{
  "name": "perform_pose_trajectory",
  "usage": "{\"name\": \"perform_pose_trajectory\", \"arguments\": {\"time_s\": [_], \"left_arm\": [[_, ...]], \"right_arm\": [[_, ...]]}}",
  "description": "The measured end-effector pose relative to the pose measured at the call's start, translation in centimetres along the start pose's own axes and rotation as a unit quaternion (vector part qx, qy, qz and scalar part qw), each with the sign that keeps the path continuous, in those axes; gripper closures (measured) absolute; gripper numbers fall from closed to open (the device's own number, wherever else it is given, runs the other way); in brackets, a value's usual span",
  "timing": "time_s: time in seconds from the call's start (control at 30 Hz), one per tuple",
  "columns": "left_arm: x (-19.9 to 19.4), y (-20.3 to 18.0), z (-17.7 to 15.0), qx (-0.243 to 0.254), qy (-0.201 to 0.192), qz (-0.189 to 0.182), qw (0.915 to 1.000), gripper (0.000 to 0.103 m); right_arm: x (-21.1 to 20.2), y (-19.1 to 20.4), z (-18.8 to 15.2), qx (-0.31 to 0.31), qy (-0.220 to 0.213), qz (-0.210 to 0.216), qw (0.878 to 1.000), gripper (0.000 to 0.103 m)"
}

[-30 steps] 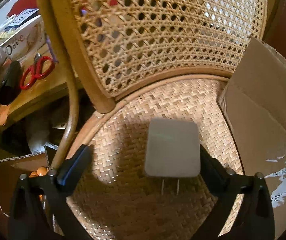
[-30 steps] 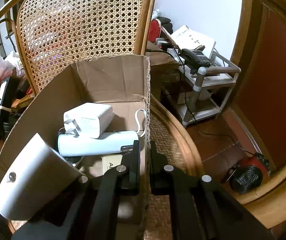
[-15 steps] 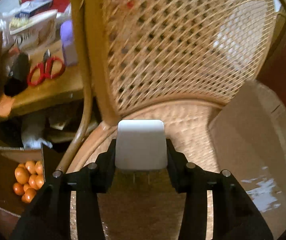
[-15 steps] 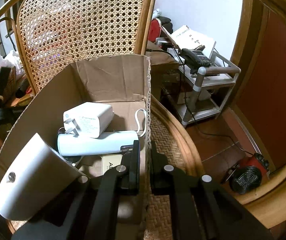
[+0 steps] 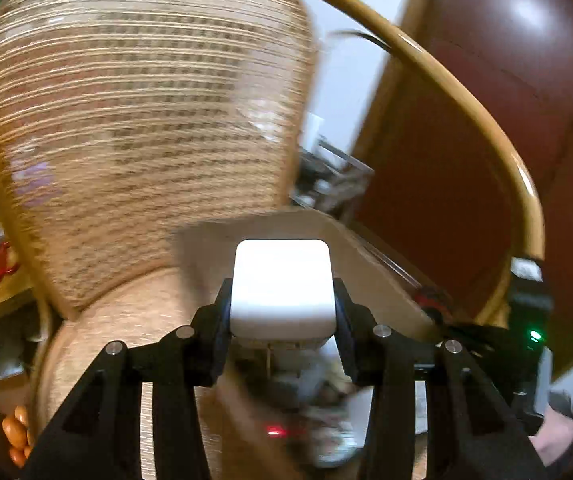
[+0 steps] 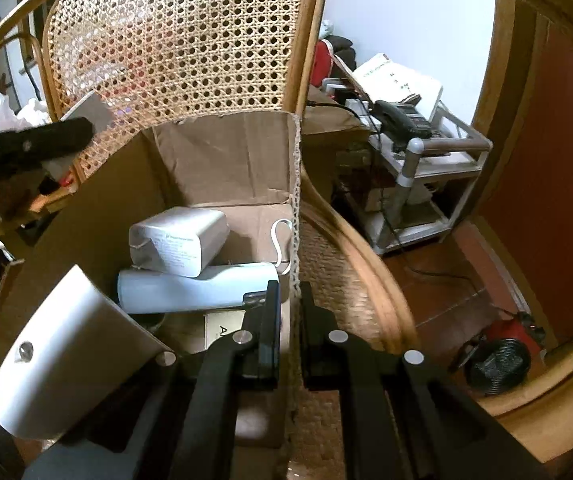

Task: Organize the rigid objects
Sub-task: 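Carry the white charger into the box and open the left gripper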

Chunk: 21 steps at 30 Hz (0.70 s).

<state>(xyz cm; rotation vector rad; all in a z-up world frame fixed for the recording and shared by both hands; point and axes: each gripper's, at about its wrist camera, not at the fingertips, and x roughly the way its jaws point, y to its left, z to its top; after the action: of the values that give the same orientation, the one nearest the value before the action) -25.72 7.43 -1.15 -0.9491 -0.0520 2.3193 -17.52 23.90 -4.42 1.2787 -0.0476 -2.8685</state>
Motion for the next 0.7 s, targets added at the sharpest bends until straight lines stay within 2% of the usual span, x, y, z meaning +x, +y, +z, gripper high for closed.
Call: {"name": "perform_pose_trajectory", "arguments": {"time_s": [0.13,0.23,0.37,0.57,0.7], "left_arm": [[2.3,-2.1,-1.3,0.023,0.048,0.022,0.9983,0.06],[3.6,-1.5,-2.6,0.012,0.067,0.034,0.9971,0.06],[3.5,-2.4,-2.7,0.04,0.067,0.05,0.9957,0.054],[2.7,-2.2,-1.8,0.048,0.053,0.084,0.9939,0.033],[2.0,-2.1,-1.7,0.046,0.04,0.081,0.9948,0.025]], "right_arm": [[0.2,0.3,0.0,0.002,-0.003,0.014,1.0,0.093],[0.2,0.5,0.0,0.001,-0.003,0.015,1.0,0.093],[0.1,0.6,0.1,0.001,-0.003,0.012,1.0,0.093],[0.0,0.7,0.1,0.002,-0.011,0.002,1.0,0.095],[-0.3,0.9,0.1,0.001,-0.029,-0.015,0.999,0.098]]}}
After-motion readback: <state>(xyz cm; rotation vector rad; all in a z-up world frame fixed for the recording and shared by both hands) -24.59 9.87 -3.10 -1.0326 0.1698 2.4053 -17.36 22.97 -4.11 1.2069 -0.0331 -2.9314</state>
